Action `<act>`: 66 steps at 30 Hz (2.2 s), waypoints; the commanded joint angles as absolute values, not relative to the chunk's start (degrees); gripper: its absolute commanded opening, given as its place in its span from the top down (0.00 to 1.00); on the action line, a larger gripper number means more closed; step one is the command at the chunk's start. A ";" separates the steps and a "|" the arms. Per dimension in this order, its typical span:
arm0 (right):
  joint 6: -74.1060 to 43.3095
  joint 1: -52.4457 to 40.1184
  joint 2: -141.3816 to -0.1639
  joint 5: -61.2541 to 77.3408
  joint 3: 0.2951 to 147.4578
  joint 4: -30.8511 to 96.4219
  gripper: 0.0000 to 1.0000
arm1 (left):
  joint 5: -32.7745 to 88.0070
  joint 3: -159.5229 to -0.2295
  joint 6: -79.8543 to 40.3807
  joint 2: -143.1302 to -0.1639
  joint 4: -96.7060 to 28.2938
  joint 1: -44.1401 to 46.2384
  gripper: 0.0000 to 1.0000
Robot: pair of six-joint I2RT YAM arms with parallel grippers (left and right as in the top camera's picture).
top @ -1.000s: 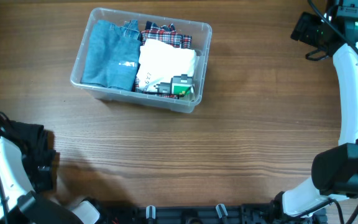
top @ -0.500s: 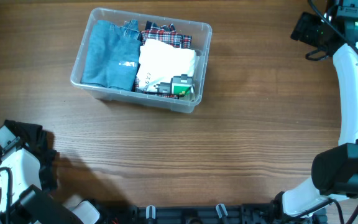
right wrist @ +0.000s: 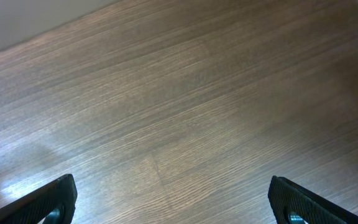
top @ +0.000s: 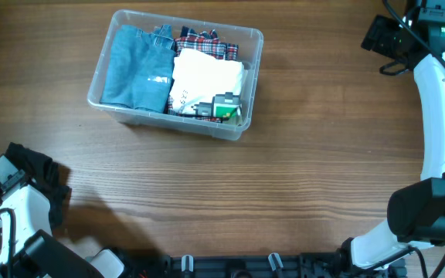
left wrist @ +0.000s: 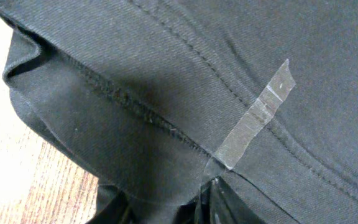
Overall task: Pack container
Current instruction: 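Move the left gripper to the black garment and grasp it, then lift the black garment with the left gripper and carry it over the bin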
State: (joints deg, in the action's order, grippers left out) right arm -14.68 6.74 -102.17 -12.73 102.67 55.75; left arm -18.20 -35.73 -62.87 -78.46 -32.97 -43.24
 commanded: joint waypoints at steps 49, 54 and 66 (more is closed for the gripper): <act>-15.07 6.76 -101.80 -13.50 102.67 55.55 0.00 | 8.73 -41.65 -32.21 -79.90 17.37 1.13 0.96; -15.05 6.76 -101.80 -13.52 102.67 55.55 0.00 | 7.79 -41.65 -29.93 -79.94 12.40 0.82 0.60; -15.07 6.76 -101.80 -13.50 102.67 55.55 0.00 | 8.25 -41.65 -30.02 -68.03 7.53 0.05 0.37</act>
State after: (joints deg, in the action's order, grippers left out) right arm -14.70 6.74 -102.17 -12.73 102.67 55.68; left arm 9.04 -41.23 -30.87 -74.67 7.25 0.36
